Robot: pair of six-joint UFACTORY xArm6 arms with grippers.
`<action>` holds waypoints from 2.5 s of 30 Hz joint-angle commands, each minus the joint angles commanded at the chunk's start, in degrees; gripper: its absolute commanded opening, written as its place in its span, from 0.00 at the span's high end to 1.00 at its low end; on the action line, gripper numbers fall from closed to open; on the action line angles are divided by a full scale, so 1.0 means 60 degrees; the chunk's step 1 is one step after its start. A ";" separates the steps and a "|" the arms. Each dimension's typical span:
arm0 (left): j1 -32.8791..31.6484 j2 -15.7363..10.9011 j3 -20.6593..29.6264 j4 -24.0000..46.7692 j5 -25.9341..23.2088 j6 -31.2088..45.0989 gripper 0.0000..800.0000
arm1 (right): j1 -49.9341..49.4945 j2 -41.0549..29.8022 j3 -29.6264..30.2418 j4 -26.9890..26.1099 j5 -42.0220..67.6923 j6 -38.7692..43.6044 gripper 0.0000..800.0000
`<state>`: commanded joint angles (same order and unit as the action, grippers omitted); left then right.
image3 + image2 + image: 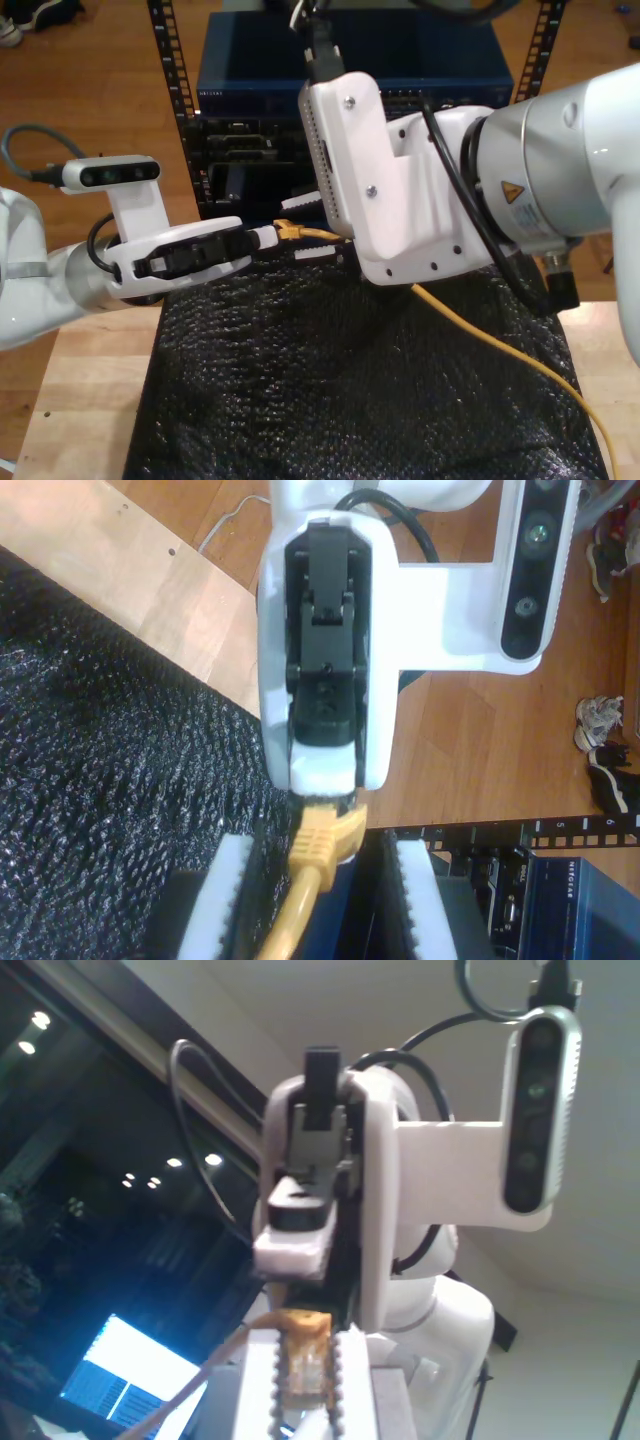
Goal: Grab the cable and plug it in
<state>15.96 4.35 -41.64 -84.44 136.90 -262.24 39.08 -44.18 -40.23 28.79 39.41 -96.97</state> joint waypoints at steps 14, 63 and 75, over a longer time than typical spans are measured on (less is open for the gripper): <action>-0.0015 0.0015 0.0103 0.0000 0.0088 -0.0410 0.98 | 0.0220 0.0000 0.0000 0.0000 -0.0132 -0.0029 0.62; -0.0044 0.0147 0.0117 0.0000 0.0176 -0.0996 0.97 | 0.0264 -0.0059 0.0073 0.0015 -0.0249 0.0015 0.78; -0.0044 0.0147 0.0103 0.0000 0.0176 -0.1011 0.97 | 0.0264 -0.0059 0.0088 0.0015 -0.0264 0.0015 0.82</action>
<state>15.69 5.23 -41.02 -84.44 137.96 -268.31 40.66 -44.53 -39.70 28.88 37.82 -96.88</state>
